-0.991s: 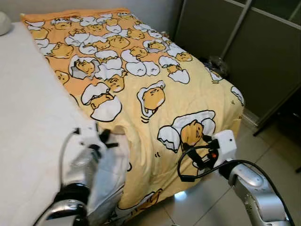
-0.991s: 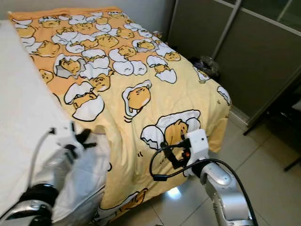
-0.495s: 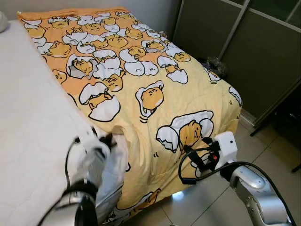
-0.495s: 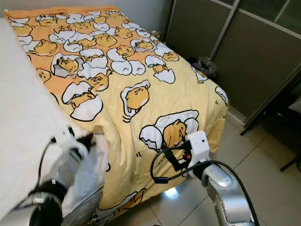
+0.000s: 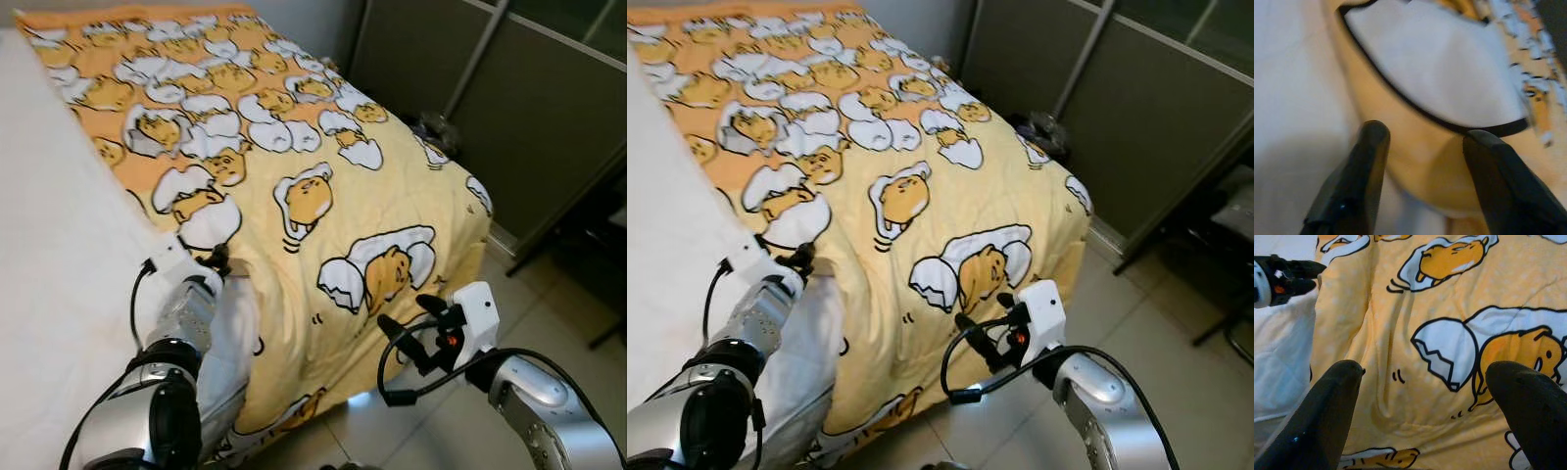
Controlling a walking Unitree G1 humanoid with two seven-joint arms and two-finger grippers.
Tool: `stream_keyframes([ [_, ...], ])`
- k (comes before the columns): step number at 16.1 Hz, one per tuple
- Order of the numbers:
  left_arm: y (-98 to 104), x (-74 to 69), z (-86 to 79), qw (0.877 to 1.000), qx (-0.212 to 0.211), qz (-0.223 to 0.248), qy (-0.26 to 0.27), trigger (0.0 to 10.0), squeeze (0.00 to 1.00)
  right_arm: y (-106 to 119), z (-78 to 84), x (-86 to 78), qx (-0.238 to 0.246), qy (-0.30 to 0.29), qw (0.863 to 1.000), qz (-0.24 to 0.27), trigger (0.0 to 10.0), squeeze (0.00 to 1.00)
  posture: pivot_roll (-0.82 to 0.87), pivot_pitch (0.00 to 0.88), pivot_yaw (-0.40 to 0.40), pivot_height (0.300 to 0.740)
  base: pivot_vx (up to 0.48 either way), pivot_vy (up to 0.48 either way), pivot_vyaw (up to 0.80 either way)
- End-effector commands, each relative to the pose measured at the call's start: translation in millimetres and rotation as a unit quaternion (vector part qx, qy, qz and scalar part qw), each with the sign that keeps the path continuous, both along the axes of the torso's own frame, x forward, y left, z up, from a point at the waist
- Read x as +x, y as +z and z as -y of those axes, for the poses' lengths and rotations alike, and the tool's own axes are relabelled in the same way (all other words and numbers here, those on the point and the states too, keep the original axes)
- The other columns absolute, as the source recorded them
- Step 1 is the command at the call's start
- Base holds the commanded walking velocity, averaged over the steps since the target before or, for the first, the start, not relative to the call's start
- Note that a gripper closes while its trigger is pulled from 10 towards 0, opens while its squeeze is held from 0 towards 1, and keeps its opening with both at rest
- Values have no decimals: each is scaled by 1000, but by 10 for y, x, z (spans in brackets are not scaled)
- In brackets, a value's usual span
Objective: Clean up the room
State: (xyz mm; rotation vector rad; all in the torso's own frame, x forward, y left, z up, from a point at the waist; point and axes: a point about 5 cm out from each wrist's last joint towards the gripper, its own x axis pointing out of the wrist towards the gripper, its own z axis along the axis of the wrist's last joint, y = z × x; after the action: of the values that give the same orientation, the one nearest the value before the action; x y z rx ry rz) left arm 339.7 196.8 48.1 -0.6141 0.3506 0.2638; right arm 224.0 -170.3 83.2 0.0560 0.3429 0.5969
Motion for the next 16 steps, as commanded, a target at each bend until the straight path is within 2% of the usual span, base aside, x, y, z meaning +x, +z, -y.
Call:
stream_keyframes([
  [1,-24,-5,12,1000,-9,-14,12,10000,1000,29,17,-16,2,3,1000,0,10000,157,-246,110,-155,740,0,0,0],
  [4,-61,-57,-155,998,9,-42,39,10000,1000,12,-13,-112,3,27,999,-16,10000,161,-253,138,-162,740,0,0,0],
  [5,-20,-76,-330,998,18,-31,61,10000,1000,17,8,-167,3,29,999,-23,10000,161,-252,151,-171,740,0,0,0],
  [7,-54,-119,-379,997,7,-29,69,10000,1000,-1,19,-199,2,30,999,-29,10000,165,-243,160,-184,740,0,0,0],
  [8,-78,-133,-364,997,-3,-30,71,10000,1000,-7,13,-210,2,32,999,-32,10000,161,-246,162,-188,740,0,0,0],
  [11,-64,-78,-169,995,-77,6,69,10000,1000,3,-26,-248,0,44,998,-36,10000,157,-246,163,-198,740,0,0,0],
  [14,-5,-17,-69,990,-117,35,66,10000,1000,34,-42,-246,-2,53,998,-29,10000,161,-256,162,-199,740,0,0,0],
  [16,119,67,-13,987,-132,75,51,10000,1000,38,-44,-249,-3,54,998,-30,10000,165,-260,158,-195,740,0,0,0],
])
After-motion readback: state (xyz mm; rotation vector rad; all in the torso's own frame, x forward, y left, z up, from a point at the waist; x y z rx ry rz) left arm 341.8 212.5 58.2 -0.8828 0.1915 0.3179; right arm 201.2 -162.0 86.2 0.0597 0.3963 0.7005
